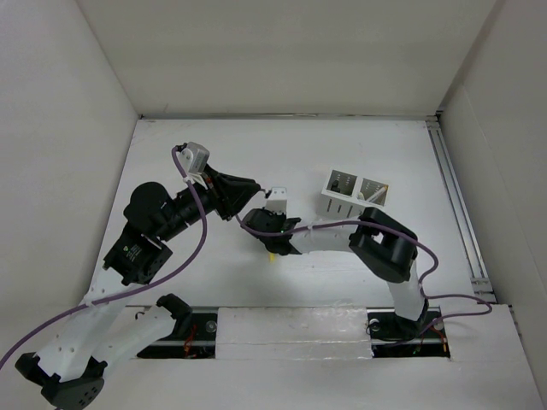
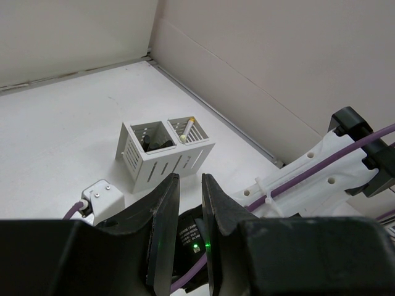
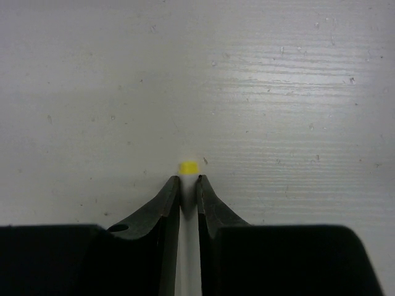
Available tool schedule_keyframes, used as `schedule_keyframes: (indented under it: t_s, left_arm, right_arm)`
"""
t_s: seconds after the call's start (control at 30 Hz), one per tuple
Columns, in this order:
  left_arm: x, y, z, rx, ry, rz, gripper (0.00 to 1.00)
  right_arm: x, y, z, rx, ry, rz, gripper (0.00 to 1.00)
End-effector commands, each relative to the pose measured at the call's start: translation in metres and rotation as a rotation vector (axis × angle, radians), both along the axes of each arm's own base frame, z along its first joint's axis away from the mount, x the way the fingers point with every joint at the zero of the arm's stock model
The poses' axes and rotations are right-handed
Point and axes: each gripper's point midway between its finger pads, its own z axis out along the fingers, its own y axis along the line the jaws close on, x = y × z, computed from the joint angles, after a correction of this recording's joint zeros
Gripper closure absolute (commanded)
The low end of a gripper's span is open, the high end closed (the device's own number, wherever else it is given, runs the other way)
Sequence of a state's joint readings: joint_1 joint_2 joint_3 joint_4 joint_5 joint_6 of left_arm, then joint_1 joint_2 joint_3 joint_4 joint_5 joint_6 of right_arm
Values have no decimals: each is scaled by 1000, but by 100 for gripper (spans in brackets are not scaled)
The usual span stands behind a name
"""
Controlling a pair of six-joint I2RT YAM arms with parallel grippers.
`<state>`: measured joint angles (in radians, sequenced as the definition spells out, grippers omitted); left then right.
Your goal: Organize the desk
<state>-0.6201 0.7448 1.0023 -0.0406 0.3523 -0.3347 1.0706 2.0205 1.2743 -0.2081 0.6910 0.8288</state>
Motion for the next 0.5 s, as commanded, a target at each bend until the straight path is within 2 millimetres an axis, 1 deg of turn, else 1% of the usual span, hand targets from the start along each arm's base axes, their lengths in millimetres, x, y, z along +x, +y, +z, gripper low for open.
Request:
schedule_keyframes:
  t_s: [0.0,0.07,0.1,0.13,0.17,0.2,0.23,0.27,0.3,0.33,0.37,0.4,0.43,0.47]
  left_arm:
    - [-1,-3,11,-34,-41,-16,82]
    - [-1,-2,12,-36,-43,-16,82]
    - [-1,-2,11,-34,-41,-14,82]
    - [-2,-2,13,-36,-42,-16,82]
    - [-1,-2,12,-35,-42,-13,82]
    - [-2,-2,12,-36,-43,-14,82]
    - [-1,-2,12,-35,-42,-14,82]
    - [-2,-1,13,-37,-44,-13,82]
    - [-2,-2,13,-36,-45,-16,82]
    - [-2,-2,13,-36,-45,-16,82]
    - [-2,-1,14,-38,-47,-14,82]
    - [-2,-2,13,-37,-44,-14,82]
    - [-2,-2,13,-36,-45,-16,82]
    - [-3,-1,14,-39,-46,-15,82]
  right_arm:
    - [-21,-27,-26,-108,74,7,100]
    - [-17,-25,-9,-59,39,-11,100]
    - [-18,-28,-6,-50,33,-18,100]
    - [-17,-27,8,-14,11,-25,100]
    - [-15,-25,17,22,-7,-34,100]
    - [-17,-30,18,31,-12,-39,100]
    - [-14,-34,24,46,-28,-54,100]
    - [-11,-32,43,103,-59,-63,100]
    - [-12,-34,49,121,-71,-69,100]
    - [-13,-41,50,123,-82,-78,100]
    - [-12,-41,64,170,-105,-86,100]
    - [-10,-45,70,191,-118,-102,100]
    - [-12,-51,70,192,-123,-109,100]
    - [-11,-51,74,215,-134,-114,100]
